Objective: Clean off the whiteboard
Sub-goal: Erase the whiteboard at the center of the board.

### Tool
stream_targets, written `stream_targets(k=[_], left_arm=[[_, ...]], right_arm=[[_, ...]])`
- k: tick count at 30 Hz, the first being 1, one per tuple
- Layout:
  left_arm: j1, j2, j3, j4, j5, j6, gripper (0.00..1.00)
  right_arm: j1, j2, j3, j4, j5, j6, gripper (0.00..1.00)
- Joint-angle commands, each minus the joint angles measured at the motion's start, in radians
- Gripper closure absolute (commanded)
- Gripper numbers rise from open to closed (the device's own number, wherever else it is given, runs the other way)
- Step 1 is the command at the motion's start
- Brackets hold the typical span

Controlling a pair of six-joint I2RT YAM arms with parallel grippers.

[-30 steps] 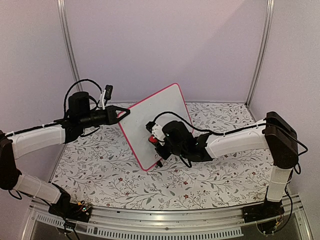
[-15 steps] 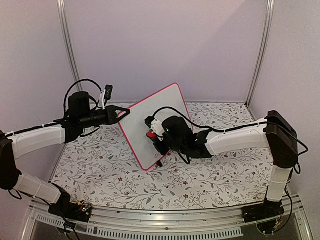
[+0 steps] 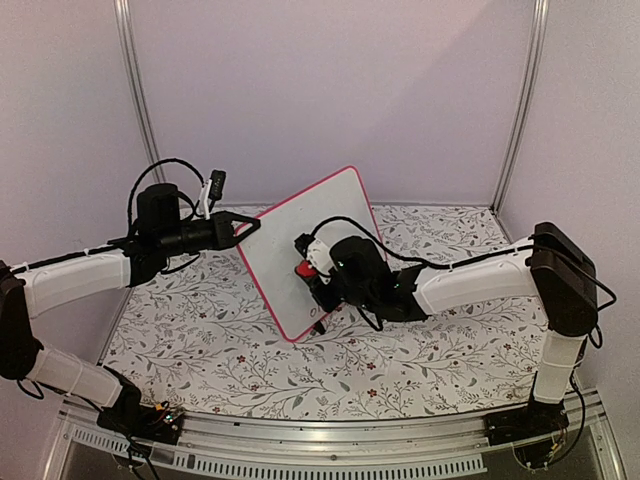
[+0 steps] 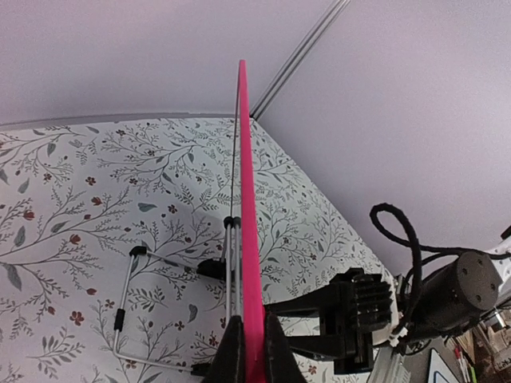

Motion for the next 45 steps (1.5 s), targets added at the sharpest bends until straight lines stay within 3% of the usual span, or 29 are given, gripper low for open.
stream_targets(k=[1,13,30,45], left_arm=[[-0.023,-0.022,0.004,0.04,0.137,-0.051,1.0],[-0.019,-0.029,-0.003,0.046,0.14,-0.058,1.0],[-0.018,-0.031,-0.002,0.043,0.133,-0.054,1.0],[-0.018,-0.024,0.0,0.045,0.138,-0.057,1.0]], right_arm=[[-0.019,-0.017,-0.081,-0.007,-0.021,0.051,0.76],[-0.018,-0.038,-0.15,0.019,-0.008,0.091,0.77],[-0.054,-0.011,0.054,-0.01,-0.001,0.0,0.76],[-0.058,-0.064,-0.197,0.059,-0.102,0.096,0.77]])
